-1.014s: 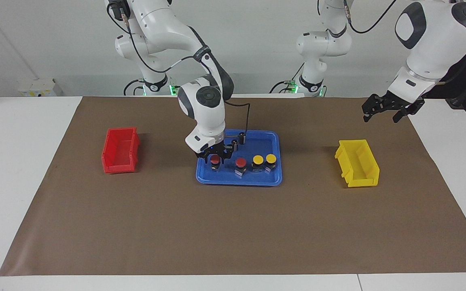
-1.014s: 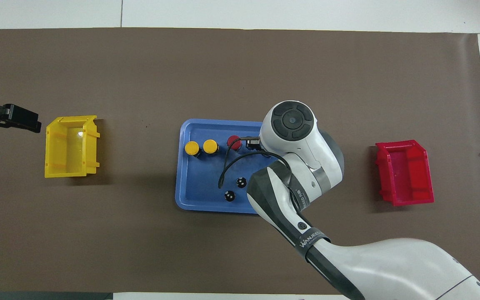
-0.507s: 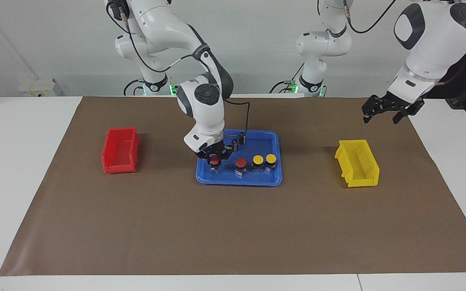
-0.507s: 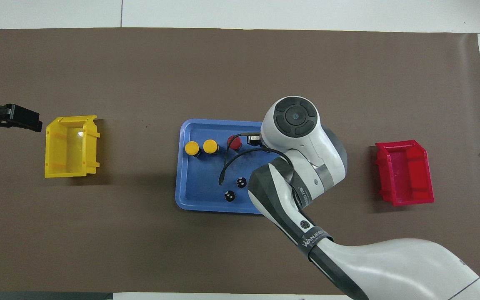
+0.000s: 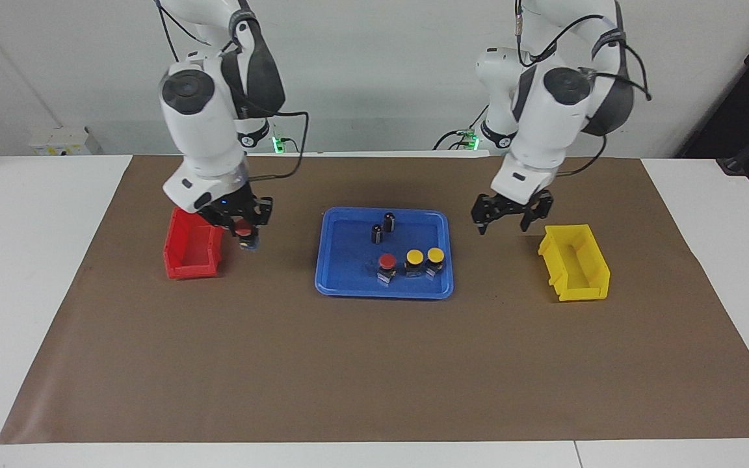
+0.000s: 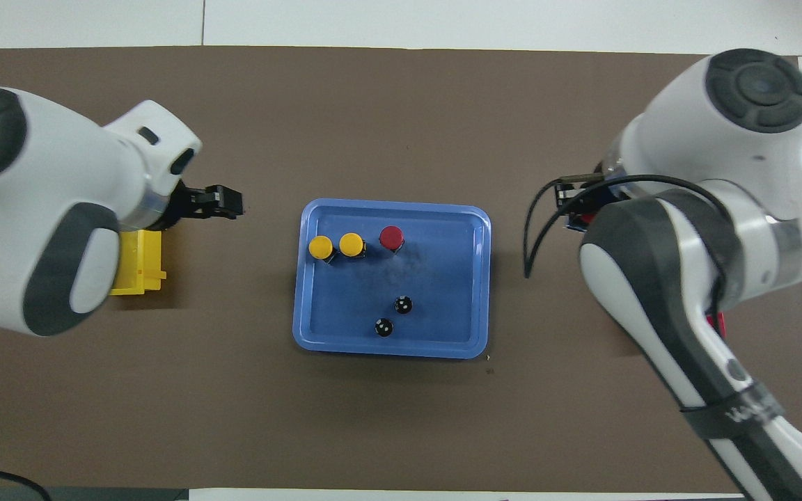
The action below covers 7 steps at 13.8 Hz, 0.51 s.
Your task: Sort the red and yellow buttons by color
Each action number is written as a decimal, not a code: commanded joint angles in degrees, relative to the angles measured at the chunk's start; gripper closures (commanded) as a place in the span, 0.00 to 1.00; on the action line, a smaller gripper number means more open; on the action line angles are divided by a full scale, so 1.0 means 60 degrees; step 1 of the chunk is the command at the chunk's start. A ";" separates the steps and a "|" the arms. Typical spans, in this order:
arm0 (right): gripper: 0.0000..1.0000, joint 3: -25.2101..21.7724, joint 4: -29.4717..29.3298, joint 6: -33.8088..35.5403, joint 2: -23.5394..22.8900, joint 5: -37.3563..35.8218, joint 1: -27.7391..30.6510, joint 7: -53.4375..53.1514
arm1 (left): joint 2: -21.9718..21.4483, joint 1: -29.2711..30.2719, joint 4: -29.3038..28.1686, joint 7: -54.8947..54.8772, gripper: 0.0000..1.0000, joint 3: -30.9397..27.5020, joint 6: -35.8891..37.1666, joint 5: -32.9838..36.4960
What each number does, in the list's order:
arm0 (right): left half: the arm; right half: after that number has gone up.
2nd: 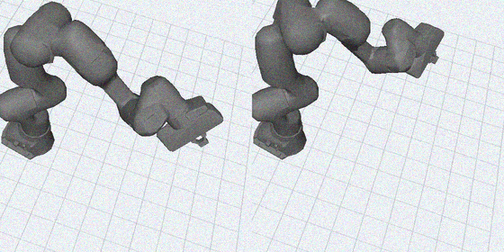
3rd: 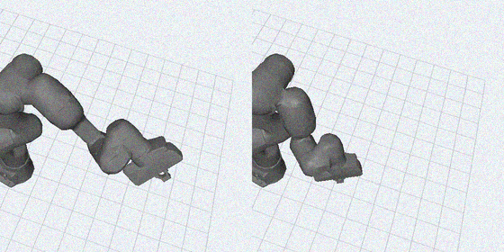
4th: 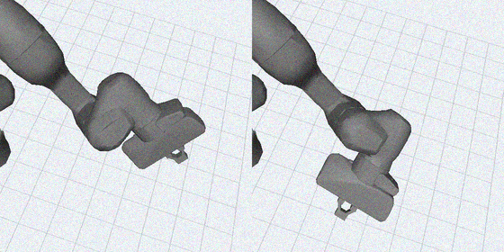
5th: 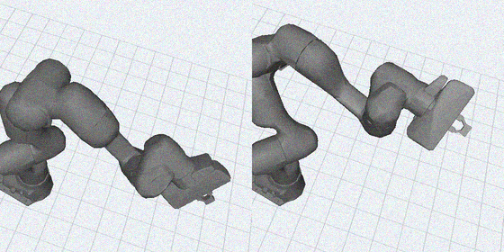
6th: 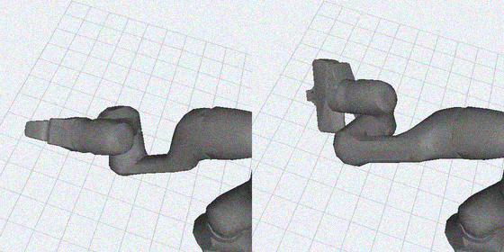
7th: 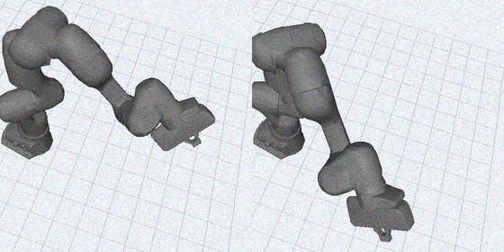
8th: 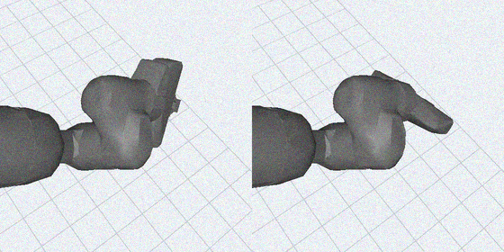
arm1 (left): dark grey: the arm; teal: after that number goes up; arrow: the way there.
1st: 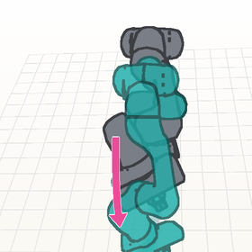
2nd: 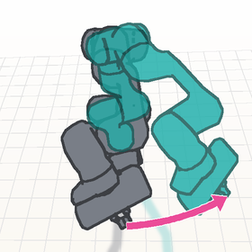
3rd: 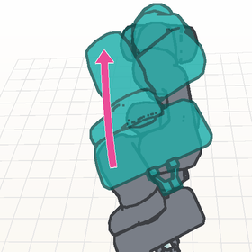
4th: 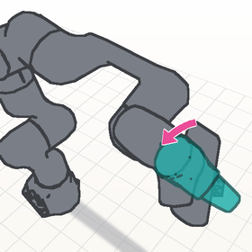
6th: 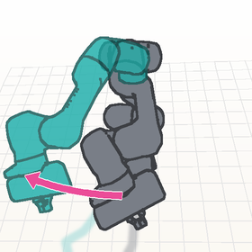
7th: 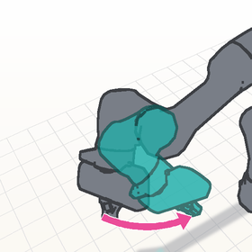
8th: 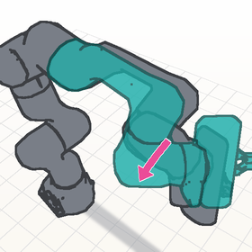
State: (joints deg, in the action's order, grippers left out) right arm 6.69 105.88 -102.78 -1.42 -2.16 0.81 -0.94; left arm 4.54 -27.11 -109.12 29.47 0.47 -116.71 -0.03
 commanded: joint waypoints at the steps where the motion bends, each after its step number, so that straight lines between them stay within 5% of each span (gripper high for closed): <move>1: 0.87 0.0131 0.1977 -0.0738 0.1040 0.0227 0.1209 0.1733 | 0.0108 -0.0227 -0.0619 0.0610 0.23 -0.0152 -0.0804 -0.0069; 4: 0.87 0.0116 0.3617 -0.2055 0.1699 0.0242 0.1768 0.2863 | 0.0370 -0.0651 -0.0988 0.1136 0.32 -0.0152 -0.1772 -0.0083; 7: 0.87 0.0087 0.4119 -0.2366 0.1905 0.0242 0.1959 0.3246 | 0.0868 -0.0974 -0.0973 0.1414 0.32 -0.0152 -0.2343 -0.0083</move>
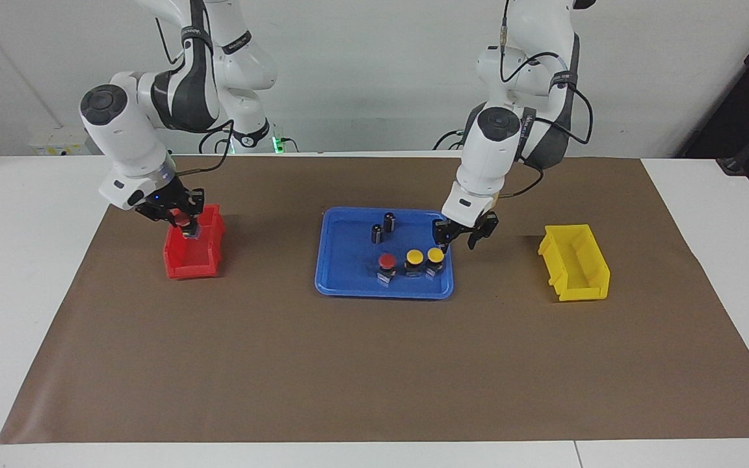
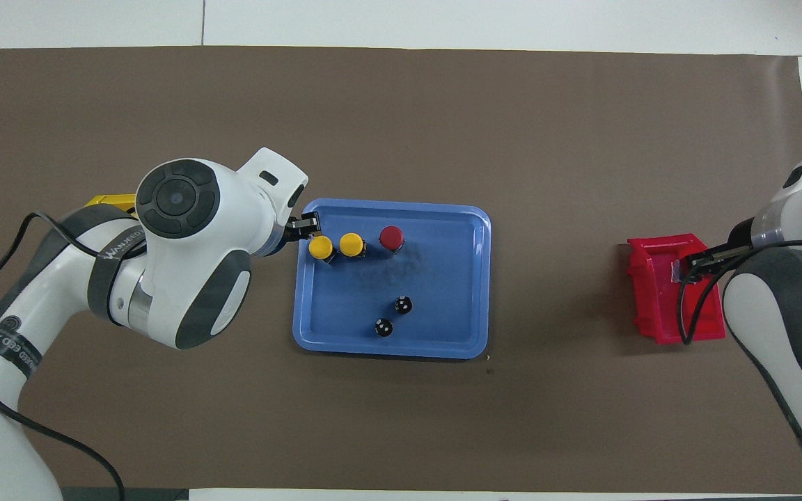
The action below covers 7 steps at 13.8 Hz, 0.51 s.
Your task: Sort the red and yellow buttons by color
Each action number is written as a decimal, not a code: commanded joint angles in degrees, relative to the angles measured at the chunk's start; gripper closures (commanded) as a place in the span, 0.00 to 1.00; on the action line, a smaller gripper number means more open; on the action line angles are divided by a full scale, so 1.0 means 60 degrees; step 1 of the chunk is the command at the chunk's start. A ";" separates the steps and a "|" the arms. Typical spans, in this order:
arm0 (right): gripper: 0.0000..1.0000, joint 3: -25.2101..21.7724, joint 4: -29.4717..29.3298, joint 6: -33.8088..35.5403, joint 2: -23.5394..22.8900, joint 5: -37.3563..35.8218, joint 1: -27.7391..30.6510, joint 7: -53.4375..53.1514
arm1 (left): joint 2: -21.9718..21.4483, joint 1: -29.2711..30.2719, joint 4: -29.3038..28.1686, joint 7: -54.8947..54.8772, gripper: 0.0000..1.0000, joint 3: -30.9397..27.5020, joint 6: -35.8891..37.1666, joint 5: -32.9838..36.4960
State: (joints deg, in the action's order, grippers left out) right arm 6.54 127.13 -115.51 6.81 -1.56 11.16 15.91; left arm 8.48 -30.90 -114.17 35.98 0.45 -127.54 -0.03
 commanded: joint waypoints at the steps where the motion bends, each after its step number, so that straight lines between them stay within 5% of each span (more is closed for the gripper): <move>1: 0.87 0.0110 0.0724 -0.0304 0.0594 0.0144 0.0235 0.0468 | 0.0285 -0.0415 -0.0146 0.0403 0.32 -0.0148 -0.0584 -0.0083; 7: 0.87 0.0067 0.1954 -0.1840 0.0594 0.0144 0.0660 0.1039 | 0.0300 -0.0548 -0.0410 0.0419 0.32 -0.0163 -0.0585 -0.0083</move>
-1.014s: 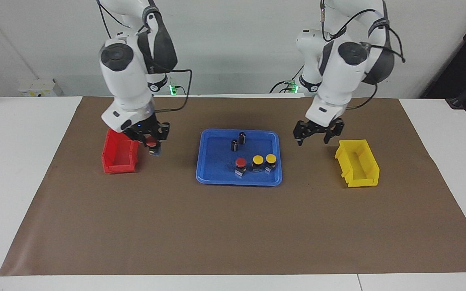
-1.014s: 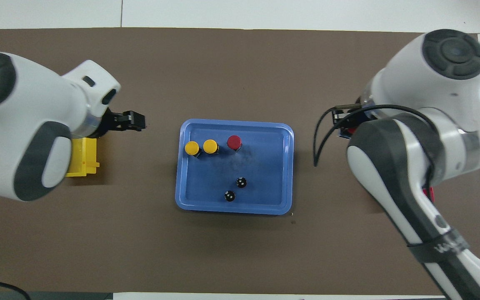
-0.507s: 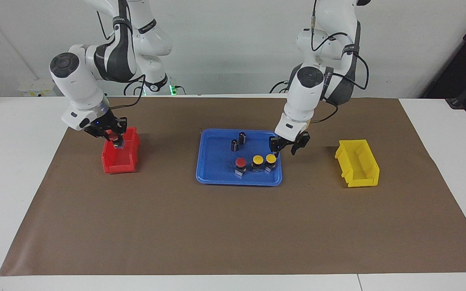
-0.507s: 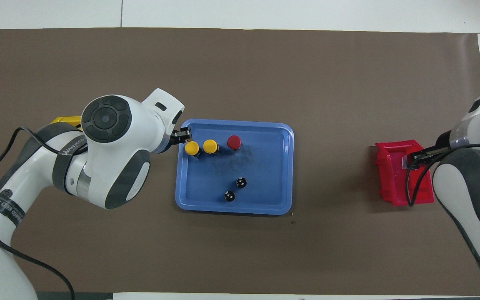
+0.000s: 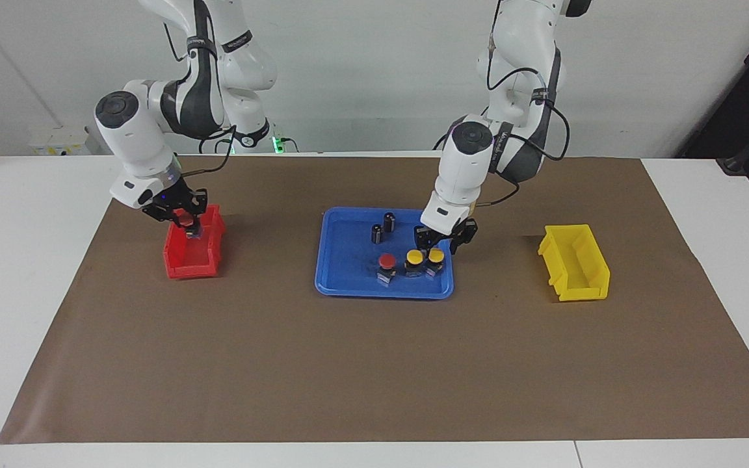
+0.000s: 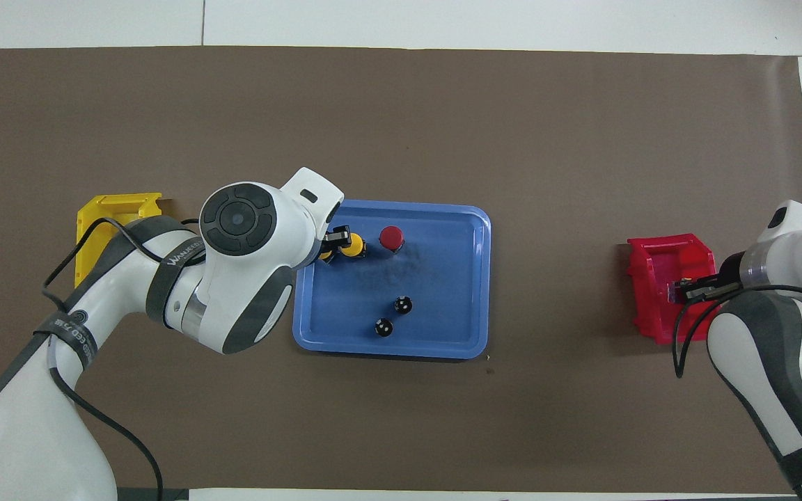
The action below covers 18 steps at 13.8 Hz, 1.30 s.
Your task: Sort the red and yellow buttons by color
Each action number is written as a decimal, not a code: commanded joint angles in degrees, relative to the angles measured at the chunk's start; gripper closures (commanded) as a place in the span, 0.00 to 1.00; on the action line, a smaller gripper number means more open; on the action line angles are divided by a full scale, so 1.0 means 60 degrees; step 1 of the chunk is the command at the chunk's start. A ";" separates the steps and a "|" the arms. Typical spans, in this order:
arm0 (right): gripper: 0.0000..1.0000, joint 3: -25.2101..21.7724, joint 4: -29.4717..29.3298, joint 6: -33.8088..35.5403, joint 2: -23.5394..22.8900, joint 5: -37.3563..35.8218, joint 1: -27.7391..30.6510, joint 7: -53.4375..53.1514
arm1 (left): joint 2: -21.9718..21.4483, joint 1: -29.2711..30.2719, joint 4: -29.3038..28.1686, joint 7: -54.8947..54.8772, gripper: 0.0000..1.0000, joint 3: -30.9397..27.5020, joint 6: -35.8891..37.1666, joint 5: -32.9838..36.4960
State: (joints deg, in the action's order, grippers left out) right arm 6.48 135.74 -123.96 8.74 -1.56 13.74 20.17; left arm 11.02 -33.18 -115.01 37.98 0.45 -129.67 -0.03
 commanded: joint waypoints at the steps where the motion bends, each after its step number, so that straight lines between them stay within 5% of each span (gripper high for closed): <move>1: 0.87 0.0092 0.0710 -0.0739 0.0286 0.0142 0.0229 0.0316 | -0.0123 -0.0169 -0.0299 0.0086 0.32 -0.0148 -0.0229 -0.0083; 11: 0.86 0.0092 0.1225 -0.1093 0.0286 0.0142 0.0142 0.0272 | -0.0006 -0.0154 -0.0314 0.0086 0.36 -0.0162 -0.0873 -0.0083; 13: 0.72 0.0092 0.1225 -0.1093 0.0286 0.0157 0.0127 0.0228 | -0.0006 -0.0154 -0.0343 0.0086 0.39 -0.0162 -0.0859 -0.0083; 15: 0.57 0.0092 0.1137 -0.1079 0.0271 0.0142 0.0142 0.0199 | -0.0020 -0.0154 -0.0358 0.0101 0.51 -0.0162 -0.0815 -0.0083; 18: 0.48 0.0106 0.0481 -0.0627 0.0096 0.0142 0.0142 0.0213 | -0.0020 -0.0169 -0.0373 0.0101 0.90 -0.0162 -0.0785 -0.0083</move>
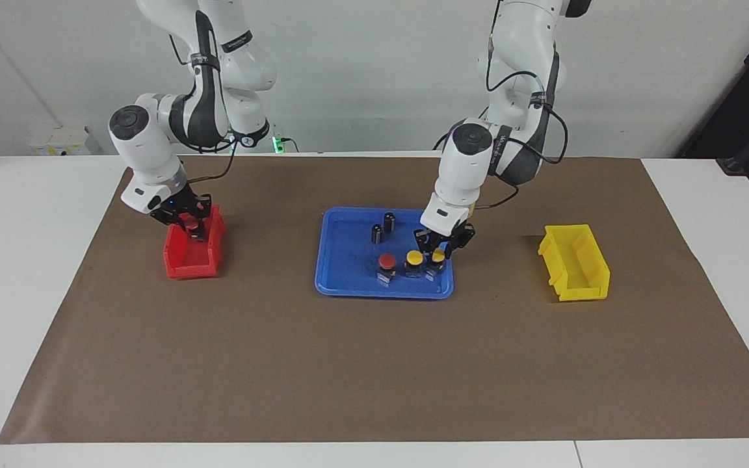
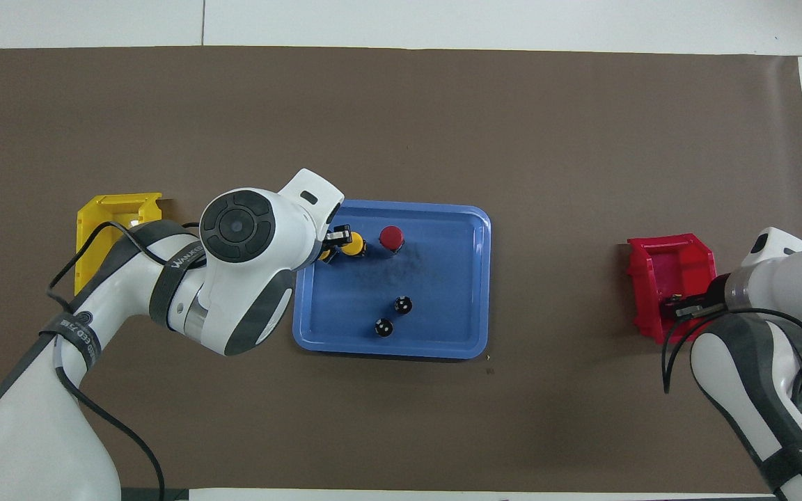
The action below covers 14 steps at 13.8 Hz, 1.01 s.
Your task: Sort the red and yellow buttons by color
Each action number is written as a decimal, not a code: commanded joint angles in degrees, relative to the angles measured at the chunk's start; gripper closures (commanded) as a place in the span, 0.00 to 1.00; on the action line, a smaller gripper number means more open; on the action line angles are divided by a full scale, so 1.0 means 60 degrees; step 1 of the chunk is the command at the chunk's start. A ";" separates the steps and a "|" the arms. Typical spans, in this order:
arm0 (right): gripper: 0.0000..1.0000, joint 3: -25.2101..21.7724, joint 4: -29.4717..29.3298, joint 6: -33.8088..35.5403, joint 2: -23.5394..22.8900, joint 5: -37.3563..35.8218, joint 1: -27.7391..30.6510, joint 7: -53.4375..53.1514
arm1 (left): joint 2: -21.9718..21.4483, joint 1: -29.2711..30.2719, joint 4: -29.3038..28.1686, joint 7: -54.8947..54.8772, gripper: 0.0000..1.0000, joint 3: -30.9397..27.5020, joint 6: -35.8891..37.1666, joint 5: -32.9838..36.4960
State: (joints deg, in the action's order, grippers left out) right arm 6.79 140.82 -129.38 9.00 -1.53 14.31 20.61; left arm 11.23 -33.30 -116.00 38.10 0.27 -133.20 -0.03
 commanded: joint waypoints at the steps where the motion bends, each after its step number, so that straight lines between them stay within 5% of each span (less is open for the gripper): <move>1: 0.46 0.0055 -0.0717 0.0657 -0.0020 0.0137 0.0047 0.0139 | -0.0056 -0.0148 -0.0179 0.0081 0.96 -0.0132 -0.0154 -0.0083; 3: 0.44 0.0055 -0.1406 0.1390 -0.0065 0.0370 -0.0011 0.0139 | -0.0041 -0.0148 0.0243 0.0197 0.98 -0.0132 0.0515 -0.0083; 6: 0.44 0.0113 -0.2576 0.2487 -0.0079 0.0547 -0.0055 0.0110 | -0.0332 0.0012 0.1794 0.0141 0.98 -0.0234 0.3469 -0.0083; 9: 0.33 0.0128 -0.4259 0.3733 -0.0604 0.1379 -0.0552 -0.0634 | -0.0772 0.1473 0.2967 -0.1638 0.99 -0.0381 0.5495 -0.0054; 11: 0.29 0.0157 -0.5635 0.4219 -0.1219 0.1382 -0.1397 -0.1787 | -0.1094 0.2819 0.2957 -0.3571 0.99 -0.0367 0.5866 -0.0054; 14: 0.30 0.0157 -0.7262 0.4001 -0.2315 0.1033 -0.3972 -0.5356 | -0.1183 0.4564 0.2445 -0.6284 0.99 -0.0425 0.5008 0.0004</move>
State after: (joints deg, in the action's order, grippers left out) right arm 7.65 105.06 -106.11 1.75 5.82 -1.61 -0.55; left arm 4.58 -10.20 -98.58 7.26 -2.79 -99.83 0.03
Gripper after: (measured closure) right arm 0.295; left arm 0.590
